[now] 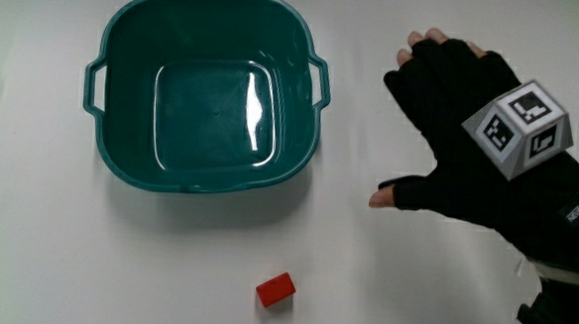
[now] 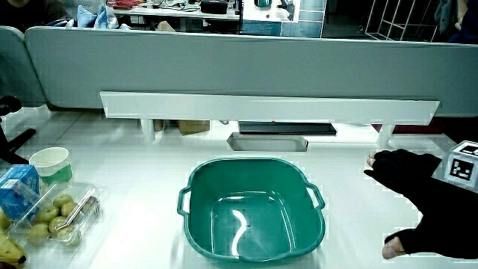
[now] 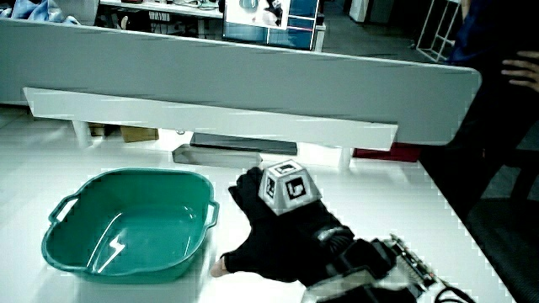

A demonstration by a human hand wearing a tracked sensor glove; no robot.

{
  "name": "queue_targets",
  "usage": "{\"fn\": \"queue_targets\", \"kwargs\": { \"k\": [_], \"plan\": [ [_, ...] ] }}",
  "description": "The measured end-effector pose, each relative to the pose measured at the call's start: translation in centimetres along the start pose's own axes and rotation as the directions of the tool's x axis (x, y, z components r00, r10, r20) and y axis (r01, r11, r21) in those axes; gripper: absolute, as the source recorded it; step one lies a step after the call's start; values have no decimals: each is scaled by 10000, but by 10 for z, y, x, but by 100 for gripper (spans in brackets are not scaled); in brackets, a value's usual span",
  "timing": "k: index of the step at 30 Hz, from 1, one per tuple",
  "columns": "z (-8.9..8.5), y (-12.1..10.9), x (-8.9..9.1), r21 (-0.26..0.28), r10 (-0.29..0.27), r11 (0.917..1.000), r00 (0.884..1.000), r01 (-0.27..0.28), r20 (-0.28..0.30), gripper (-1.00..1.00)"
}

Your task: Pick red block

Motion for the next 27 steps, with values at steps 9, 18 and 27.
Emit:
{"fn": "queue_targets", "kwargs": {
  "k": [9,18,27],
  "plan": [
    [-8,-10,-25,-83,818,9966,9966,-818,-4,0],
    [-25,-14,-54,-445,1877,9809,9815,-1893,-390,0],
    [-43,-9,-75,-920,2443,9653,9696,-2442,-103,0]
  ]
}}
